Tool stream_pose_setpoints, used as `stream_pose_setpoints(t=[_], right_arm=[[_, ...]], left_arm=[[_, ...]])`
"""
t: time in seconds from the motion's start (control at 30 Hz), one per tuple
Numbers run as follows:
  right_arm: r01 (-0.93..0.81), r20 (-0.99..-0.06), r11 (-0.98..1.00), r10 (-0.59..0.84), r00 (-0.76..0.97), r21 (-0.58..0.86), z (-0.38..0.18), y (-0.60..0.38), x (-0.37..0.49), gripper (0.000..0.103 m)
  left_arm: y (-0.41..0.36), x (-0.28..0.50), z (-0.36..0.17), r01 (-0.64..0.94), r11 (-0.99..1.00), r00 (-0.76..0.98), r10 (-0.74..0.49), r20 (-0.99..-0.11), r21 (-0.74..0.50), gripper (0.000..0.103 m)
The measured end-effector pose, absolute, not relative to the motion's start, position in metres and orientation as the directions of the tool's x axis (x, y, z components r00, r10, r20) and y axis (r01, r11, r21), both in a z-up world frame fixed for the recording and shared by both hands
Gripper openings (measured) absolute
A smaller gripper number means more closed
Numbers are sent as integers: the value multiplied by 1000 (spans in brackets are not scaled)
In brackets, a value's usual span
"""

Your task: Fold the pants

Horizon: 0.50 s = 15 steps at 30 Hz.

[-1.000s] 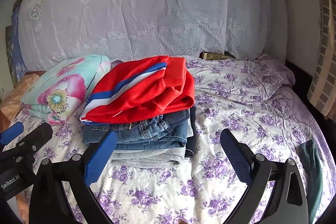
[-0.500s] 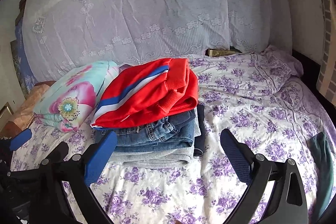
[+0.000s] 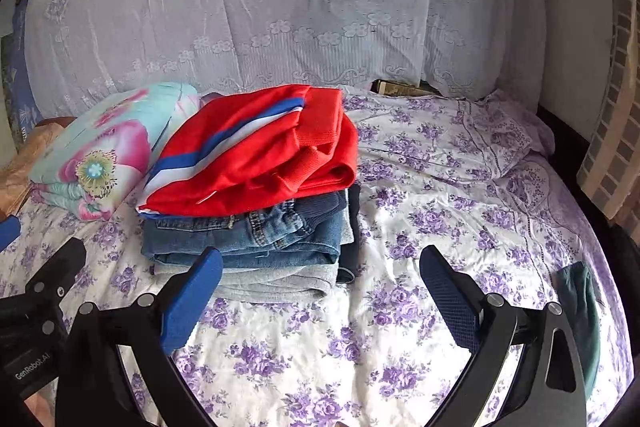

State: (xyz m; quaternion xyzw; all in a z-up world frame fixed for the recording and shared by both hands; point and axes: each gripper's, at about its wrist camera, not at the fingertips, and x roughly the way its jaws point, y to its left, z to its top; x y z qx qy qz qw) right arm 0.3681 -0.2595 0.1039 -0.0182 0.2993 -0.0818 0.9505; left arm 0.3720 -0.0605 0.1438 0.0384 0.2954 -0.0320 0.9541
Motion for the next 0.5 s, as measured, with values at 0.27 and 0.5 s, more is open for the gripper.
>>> stream_pose_setpoints(t=[0.27,0.5], right_arm=[[106,-546,992,-127,828,-70,107,-251,362,99],[101,-551,993,-119,826,-63,107,-251,363,99]], left_arm=[[-55,372,146,70,997,822,-39,-568,33,98],[-55,372,146,69,997,822,-39,-568,31,98]])
